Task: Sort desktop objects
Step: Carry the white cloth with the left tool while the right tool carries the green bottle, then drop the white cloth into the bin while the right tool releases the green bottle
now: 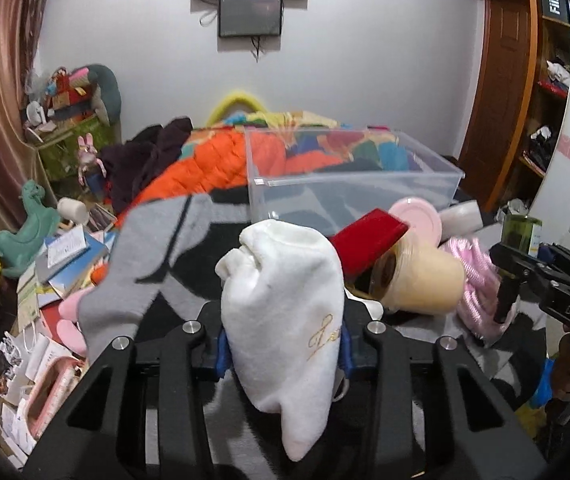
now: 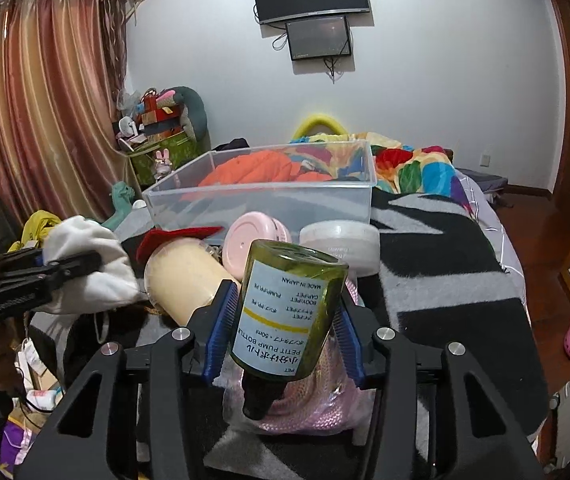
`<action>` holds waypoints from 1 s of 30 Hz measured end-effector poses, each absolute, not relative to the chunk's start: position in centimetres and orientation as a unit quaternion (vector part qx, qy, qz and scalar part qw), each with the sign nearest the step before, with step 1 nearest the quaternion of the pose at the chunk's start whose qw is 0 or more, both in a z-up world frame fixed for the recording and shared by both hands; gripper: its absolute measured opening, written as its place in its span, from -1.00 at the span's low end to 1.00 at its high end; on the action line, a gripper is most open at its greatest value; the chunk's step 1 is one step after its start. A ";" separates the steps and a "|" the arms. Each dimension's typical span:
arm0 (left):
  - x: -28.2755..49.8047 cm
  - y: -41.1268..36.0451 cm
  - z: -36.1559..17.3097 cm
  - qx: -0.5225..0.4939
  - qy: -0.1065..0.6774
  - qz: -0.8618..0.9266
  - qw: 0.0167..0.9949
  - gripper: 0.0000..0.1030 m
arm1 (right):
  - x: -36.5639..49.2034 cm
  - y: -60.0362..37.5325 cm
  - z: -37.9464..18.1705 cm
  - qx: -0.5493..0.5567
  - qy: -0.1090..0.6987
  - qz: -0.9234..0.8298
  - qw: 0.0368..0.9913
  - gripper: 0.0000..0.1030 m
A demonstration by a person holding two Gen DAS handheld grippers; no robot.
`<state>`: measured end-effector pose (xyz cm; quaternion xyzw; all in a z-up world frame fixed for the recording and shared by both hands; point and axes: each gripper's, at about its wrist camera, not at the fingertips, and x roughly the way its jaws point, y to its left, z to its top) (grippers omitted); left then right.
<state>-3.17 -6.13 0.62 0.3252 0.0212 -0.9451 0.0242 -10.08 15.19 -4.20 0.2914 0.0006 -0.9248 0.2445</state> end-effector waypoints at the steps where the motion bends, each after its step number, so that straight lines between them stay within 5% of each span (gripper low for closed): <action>1: -3.1 -6.2 0.9 0.321 0.022 -0.946 0.027 -0.22 | -10.2 15.2 -4.1 0.293 0.003 -0.925 0.243 -0.16; 30: -9.0 -8.0 4.9 0.257 0.059 -0.964 0.024 -0.23 | -16.8 14.4 1.3 0.260 0.021 -0.931 0.254 -0.20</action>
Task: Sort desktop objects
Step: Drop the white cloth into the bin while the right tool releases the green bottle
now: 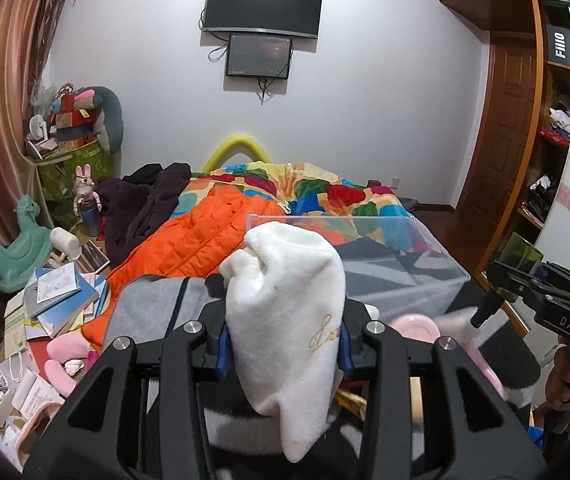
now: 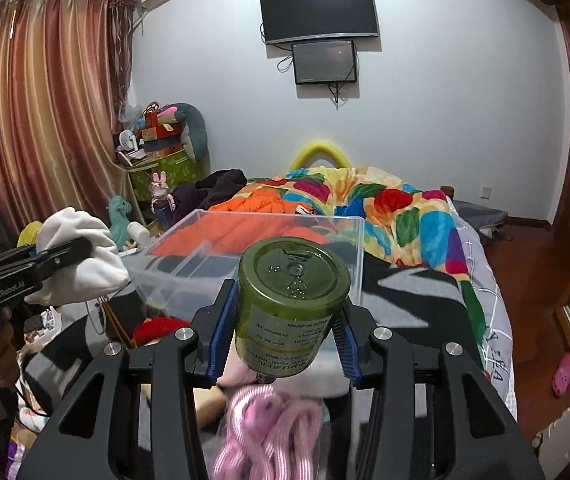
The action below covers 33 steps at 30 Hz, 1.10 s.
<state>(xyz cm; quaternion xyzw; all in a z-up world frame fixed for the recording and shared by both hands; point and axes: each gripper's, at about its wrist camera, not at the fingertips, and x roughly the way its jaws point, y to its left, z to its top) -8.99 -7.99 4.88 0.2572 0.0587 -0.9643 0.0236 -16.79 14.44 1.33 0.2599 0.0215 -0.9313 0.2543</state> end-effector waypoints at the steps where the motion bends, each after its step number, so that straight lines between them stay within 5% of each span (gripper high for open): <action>1: -9.6 -8.1 4.8 0.258 0.061 -0.964 0.024 -0.23 | -17.2 14.4 1.3 0.262 0.022 -0.931 0.255 -0.20; 12: -14.8 -9.4 3.5 0.282 0.110 -0.953 0.008 -0.23 | -22.1 14.0 -0.1 0.297 0.007 -0.920 0.256 -0.20; 33: -19.9 -7.3 -0.3 0.322 0.077 -0.944 0.000 -0.23 | -26.9 10.9 -3.0 0.355 0.031 -0.893 0.277 -0.26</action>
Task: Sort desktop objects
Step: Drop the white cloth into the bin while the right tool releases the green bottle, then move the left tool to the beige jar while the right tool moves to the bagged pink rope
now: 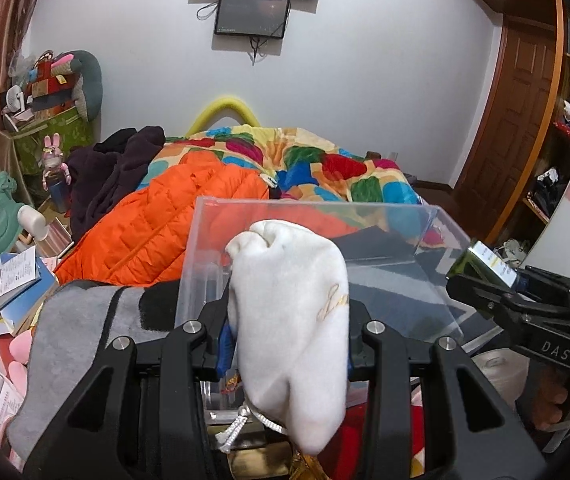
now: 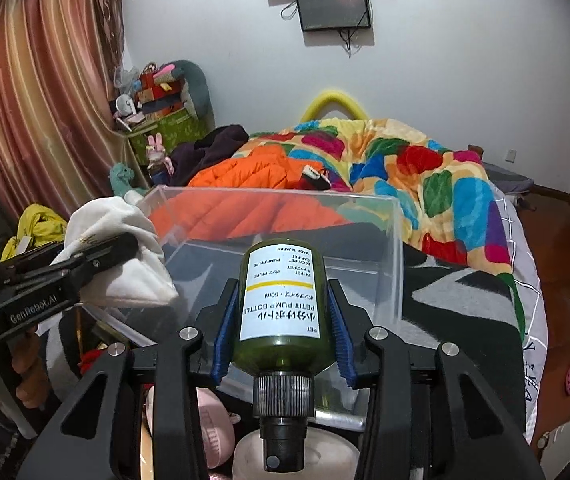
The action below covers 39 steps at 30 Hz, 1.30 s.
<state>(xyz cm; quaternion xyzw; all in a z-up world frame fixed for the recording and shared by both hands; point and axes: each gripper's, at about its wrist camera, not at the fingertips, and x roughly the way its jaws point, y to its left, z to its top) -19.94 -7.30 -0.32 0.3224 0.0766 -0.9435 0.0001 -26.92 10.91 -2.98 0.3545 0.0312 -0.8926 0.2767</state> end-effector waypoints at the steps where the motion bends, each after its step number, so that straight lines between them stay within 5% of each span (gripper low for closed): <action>1: -20.1 -7.3 -0.5 0.325 0.075 -0.943 -0.001 -0.23 | -27.1 10.8 -3.1 0.359 0.032 -0.891 0.277 -0.26; 7: -20.3 -6.4 -1.3 0.335 0.043 -0.941 0.004 -0.18 | -27.6 9.8 -3.8 0.371 0.043 -0.887 0.270 -0.25; 9: -20.2 -6.2 -1.3 0.331 0.037 -0.943 0.007 -0.09 | -27.5 9.6 -3.7 0.371 0.048 -0.888 0.268 -0.23; 13: -19.3 -6.0 -0.4 0.307 0.036 -0.951 0.008 0.41 | -27.1 9.6 -3.8 0.376 0.054 -0.885 0.268 -0.23; 21: -17.6 -4.6 1.5 0.286 0.006 -0.958 0.002 0.59 | -25.7 10.9 -2.7 0.374 0.041 -0.885 0.274 -0.20; 34: -12.6 -4.5 3.0 0.291 0.006 -0.957 -0.001 0.78 | -18.6 13.2 0.3 0.300 0.093 -0.918 0.244 0.54; 39: -10.5 -4.1 2.8 0.295 0.006 -0.955 -0.003 0.80 | -16.9 14.2 -0.1 0.314 0.075 -0.911 0.258 0.57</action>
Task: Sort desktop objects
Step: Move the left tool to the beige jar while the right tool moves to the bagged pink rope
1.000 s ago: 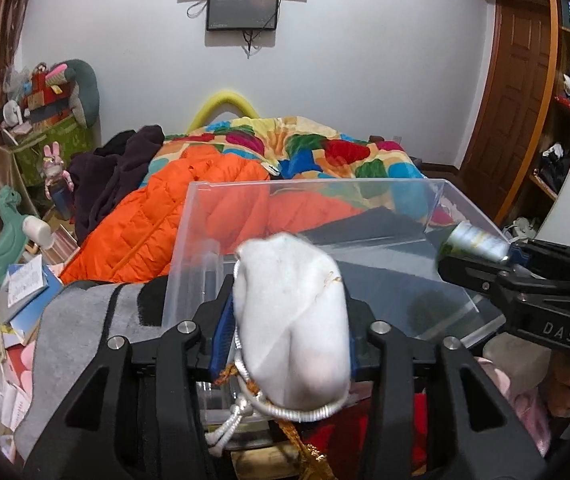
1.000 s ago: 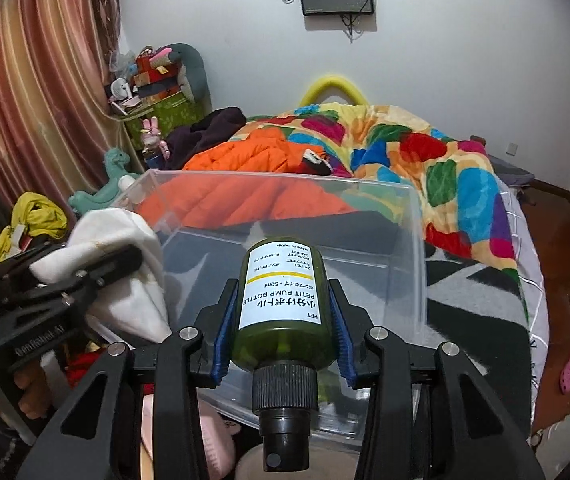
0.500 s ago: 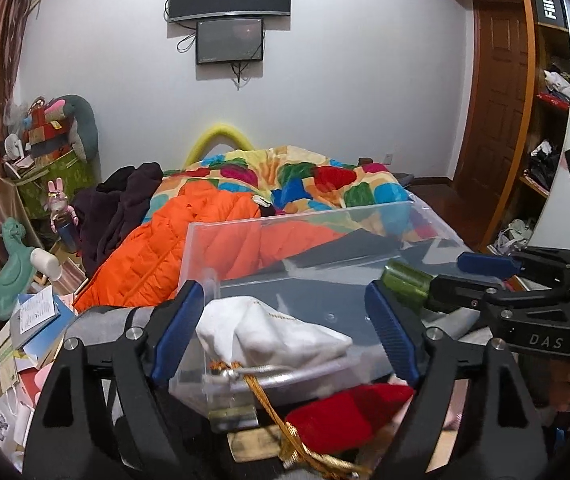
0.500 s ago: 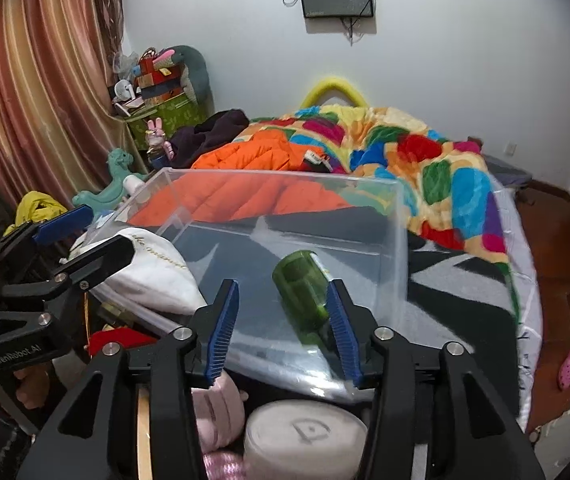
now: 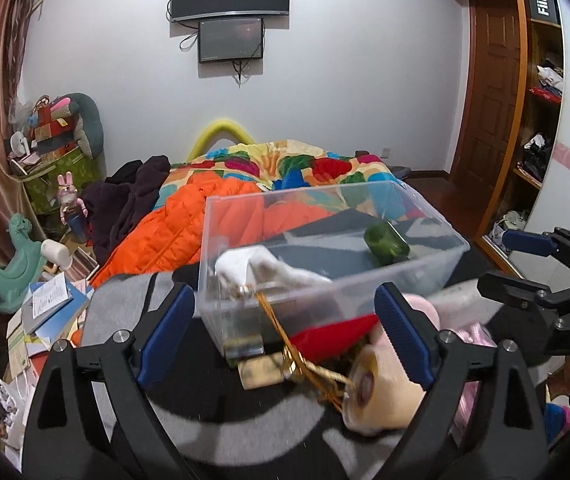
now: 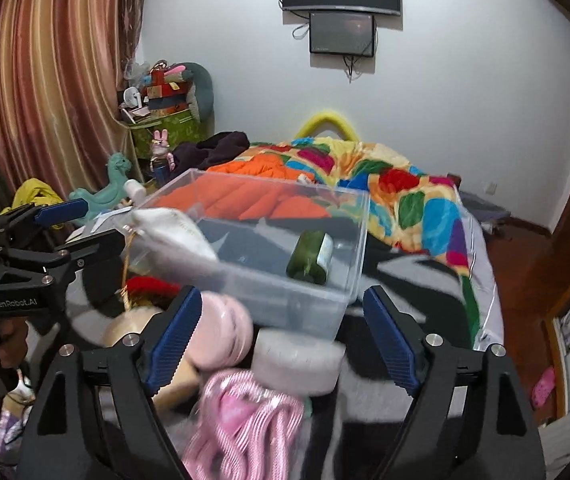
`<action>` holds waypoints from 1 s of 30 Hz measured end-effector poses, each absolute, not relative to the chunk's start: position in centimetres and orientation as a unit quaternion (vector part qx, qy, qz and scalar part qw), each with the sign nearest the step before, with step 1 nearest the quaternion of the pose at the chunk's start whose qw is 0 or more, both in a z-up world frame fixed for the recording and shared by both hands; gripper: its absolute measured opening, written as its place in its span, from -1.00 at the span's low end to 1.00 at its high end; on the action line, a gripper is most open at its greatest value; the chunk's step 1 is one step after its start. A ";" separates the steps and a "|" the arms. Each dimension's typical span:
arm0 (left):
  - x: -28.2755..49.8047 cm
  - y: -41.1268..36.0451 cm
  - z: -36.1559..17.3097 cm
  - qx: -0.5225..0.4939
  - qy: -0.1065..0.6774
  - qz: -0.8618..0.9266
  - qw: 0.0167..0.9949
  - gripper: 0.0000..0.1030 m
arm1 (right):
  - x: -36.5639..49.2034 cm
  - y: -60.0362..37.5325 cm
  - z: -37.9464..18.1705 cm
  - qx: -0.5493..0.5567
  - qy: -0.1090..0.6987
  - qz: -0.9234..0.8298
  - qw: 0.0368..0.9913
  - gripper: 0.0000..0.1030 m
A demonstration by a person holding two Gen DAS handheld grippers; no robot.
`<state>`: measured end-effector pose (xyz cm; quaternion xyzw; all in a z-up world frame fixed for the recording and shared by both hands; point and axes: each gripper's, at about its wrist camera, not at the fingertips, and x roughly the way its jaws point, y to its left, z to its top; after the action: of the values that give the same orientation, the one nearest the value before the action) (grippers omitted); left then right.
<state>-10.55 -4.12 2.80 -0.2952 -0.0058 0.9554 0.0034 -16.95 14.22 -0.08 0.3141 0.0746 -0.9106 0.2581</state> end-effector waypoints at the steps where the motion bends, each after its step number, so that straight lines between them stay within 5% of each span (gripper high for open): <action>1: -10.1 -4.0 2.7 -0.297 -0.006 0.955 0.006 0.80 | -16.7 14.4 -0.2 0.317 0.073 -0.910 0.257 0.57; 17: -5.4 -2.5 0.8 -0.306 -0.057 0.950 0.026 0.86 | -11.9 13.7 -5.1 0.331 0.074 -0.917 0.209 0.58; 30: -4.9 0.8 -1.2 -0.322 -0.020 0.945 0.048 0.86 | -12.9 13.5 -8.9 0.378 0.066 -0.901 0.205 0.59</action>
<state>-4.90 0.79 -1.25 -0.3219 -0.0199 0.9453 0.0483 -12.89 13.50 -8.91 0.3776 0.0663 -0.9006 0.2049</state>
